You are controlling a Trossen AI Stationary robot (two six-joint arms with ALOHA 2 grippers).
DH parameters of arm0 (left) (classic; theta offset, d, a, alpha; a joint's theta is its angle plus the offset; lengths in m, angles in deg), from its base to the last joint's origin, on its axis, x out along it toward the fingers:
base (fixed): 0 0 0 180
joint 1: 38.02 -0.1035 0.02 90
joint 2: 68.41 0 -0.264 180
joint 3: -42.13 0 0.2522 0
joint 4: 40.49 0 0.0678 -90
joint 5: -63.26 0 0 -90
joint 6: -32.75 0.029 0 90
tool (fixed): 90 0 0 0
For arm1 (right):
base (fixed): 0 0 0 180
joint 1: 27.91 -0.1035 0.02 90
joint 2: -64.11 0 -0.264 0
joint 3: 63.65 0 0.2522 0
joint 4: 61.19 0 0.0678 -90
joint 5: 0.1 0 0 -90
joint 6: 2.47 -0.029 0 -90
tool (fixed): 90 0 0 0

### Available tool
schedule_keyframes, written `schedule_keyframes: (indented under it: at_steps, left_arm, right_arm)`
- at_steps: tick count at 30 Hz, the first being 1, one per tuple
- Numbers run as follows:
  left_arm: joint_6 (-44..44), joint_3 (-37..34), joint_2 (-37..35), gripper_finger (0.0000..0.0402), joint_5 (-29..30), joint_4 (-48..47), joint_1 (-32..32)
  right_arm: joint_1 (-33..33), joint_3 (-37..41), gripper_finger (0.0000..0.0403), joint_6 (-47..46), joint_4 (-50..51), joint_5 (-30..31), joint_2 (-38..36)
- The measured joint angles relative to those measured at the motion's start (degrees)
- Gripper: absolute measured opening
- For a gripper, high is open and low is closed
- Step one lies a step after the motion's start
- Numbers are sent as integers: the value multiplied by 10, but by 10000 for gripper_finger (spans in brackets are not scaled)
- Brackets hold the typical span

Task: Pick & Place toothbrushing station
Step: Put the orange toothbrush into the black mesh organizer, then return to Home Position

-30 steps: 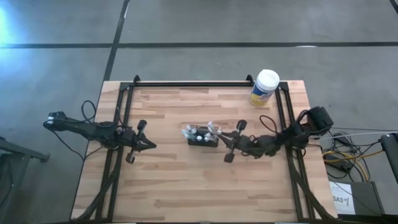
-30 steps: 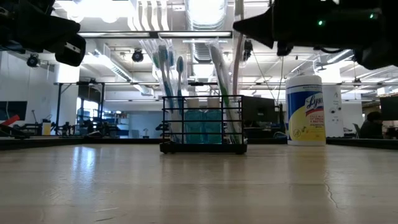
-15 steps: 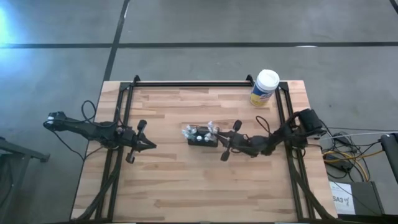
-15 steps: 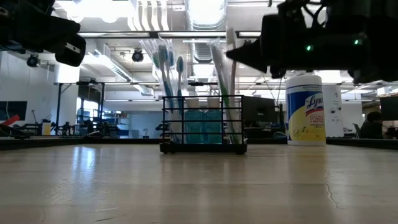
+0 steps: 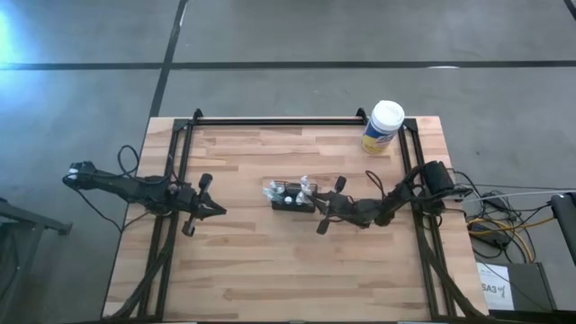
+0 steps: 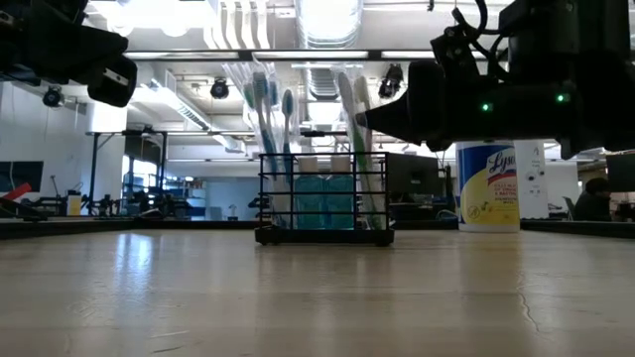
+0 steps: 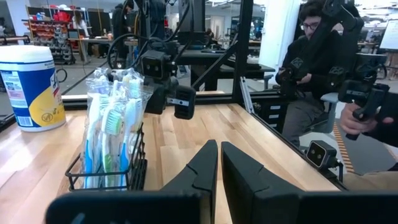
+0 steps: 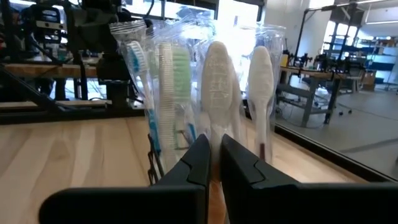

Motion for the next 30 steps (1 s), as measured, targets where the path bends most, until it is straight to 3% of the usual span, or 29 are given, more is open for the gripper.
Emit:
schedule_keyframes:
  at_steps: [14,23,26,30]
  left_arm:
    - [1,0,0,25,0,0,0]
    - [30,10,0,25,15,-2,0]
    - [61,41,-4,23,13,-18,0]
    - [129,96,-6,6,17,-60,0]
  right_arm:
    - [-3,-1,129,-15,18,-1,-54]
    - [-17,-1,149,7,28,-1,-108]
    - [-43,-2,144,31,104,-2,-169]
    - [-79,-10,134,35,286,-21,-282]
